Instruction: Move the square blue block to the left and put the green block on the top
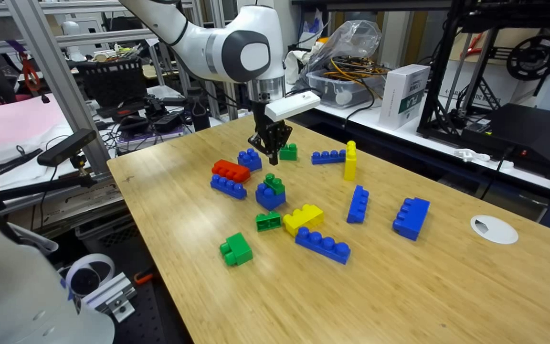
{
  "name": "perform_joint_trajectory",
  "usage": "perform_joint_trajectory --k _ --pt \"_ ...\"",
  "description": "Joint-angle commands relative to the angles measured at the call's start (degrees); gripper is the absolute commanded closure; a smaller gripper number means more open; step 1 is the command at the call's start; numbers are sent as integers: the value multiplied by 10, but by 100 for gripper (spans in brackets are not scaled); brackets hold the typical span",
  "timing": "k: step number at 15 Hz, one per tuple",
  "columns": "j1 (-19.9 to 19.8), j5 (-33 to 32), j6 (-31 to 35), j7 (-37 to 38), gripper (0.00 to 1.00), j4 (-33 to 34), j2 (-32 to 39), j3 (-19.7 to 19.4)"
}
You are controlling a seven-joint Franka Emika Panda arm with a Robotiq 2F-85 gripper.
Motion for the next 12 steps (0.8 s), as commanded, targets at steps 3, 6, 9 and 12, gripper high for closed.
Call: perform_joint_trajectory --k 3,6,9,12 --pt "1 35 -57 36 67 4 -21 -9" --pt "1 62 -88 72 45 9 -29 -13" --pt "0 108 -113 129 25 14 -36 -18" --pt "1 139 -131 207 3 16 -45 -22"
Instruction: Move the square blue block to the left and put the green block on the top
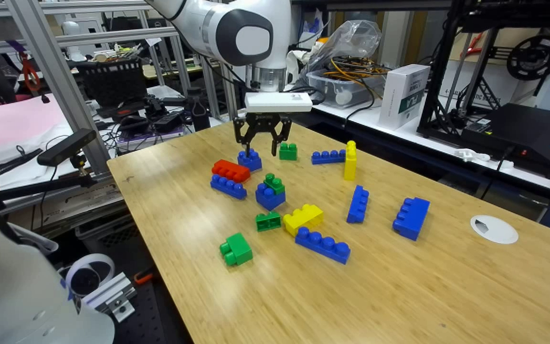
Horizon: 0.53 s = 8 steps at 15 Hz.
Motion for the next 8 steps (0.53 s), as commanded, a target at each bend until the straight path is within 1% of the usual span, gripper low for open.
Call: perform_joint_trajectory --k 1,8 --pt "1 35 -23 87 1 3 -11 -7" --pt "1 64 5 288 0 -17 -34 -16"
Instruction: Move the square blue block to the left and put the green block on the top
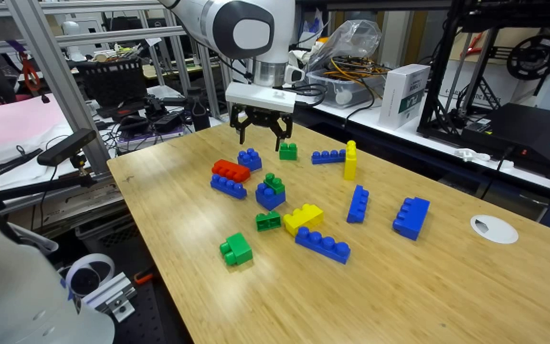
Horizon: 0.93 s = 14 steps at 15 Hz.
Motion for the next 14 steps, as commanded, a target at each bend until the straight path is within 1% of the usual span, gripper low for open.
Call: perform_joint_trajectory --k 1,6,10,11,12,14 --pt "1 18 13 86 0 -20 -21 -7" --pt "0 16 32 205 0 -42 -42 -15" --pt "0 15 42 279 0 -59 -51 -21" --pt "0 6 50 294 0 -64 -53 -21" --pt "2 5 25 271 0 -43 -39 -22" --pt "2 5 34 286 0 -49 -40 -22"
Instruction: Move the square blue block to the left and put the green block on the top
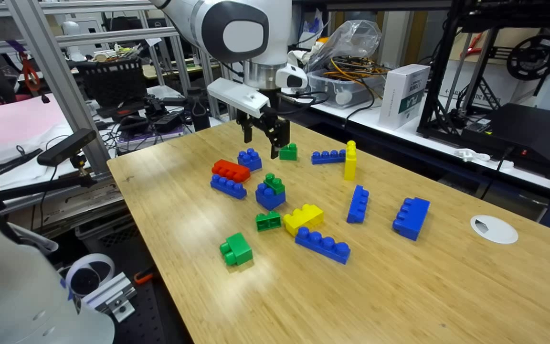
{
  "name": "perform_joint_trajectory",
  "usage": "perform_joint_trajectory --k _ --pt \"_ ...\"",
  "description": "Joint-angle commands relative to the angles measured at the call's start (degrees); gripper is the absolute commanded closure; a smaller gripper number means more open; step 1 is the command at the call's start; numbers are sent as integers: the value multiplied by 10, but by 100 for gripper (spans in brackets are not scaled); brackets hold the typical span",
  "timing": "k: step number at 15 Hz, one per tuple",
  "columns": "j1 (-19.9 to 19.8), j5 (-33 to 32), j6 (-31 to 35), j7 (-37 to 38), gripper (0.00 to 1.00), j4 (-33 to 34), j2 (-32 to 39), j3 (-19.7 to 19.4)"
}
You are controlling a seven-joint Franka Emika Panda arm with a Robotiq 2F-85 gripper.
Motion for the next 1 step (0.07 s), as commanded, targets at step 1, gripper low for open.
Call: perform_joint_trajectory --k 1 --pt "2 0 0 3 0 0 -1 -2"
